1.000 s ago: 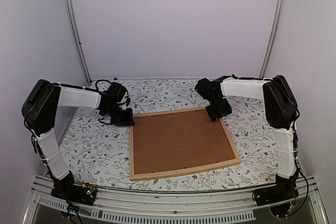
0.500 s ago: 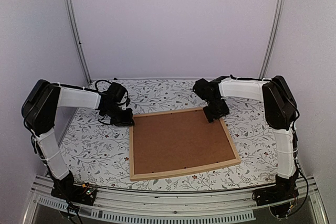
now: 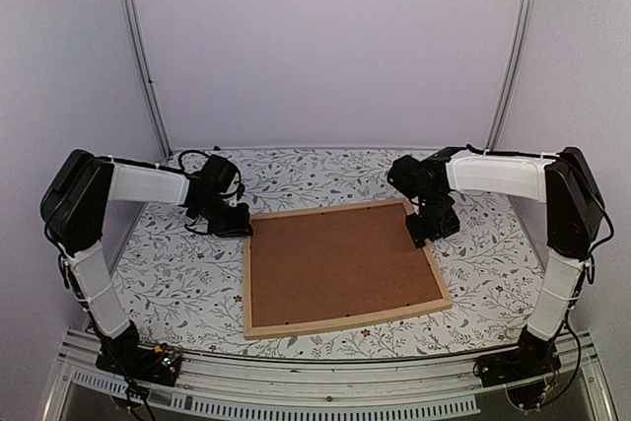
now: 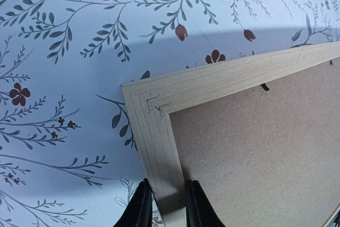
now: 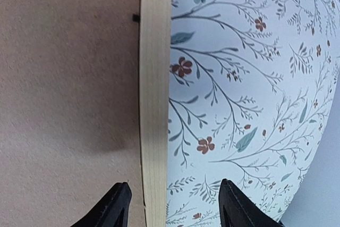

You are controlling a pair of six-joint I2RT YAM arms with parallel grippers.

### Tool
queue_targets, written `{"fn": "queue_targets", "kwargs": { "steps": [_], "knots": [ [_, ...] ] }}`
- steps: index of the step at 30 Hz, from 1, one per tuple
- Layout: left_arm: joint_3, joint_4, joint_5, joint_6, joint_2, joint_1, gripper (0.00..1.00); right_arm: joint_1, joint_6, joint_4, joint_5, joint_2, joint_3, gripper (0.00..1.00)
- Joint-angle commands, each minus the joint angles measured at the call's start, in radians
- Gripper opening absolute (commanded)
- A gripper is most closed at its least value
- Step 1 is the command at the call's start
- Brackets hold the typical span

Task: Put the photo into the frame
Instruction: Press the fastener onto the backboard.

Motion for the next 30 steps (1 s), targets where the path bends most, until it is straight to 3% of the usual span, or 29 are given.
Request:
{"fn": "queue_targets", "kwargs": {
  "steps": [1,12,30],
  "knots": [
    [-0.011,-0.004,0.006,0.042,0.036,-0.002,0.19,0.004,0.063,-0.041,-0.019,-0.087,-0.077,0.60],
    [-0.003,-0.012,0.002,0.042,0.036,-0.002,0.19,0.005,0.094,-0.005,-0.067,-0.146,-0.191,0.62],
    [-0.008,-0.009,0.001,0.045,0.035,-0.002,0.19,0.004,0.100,0.008,-0.030,-0.103,-0.201,0.84]
  ]
}}
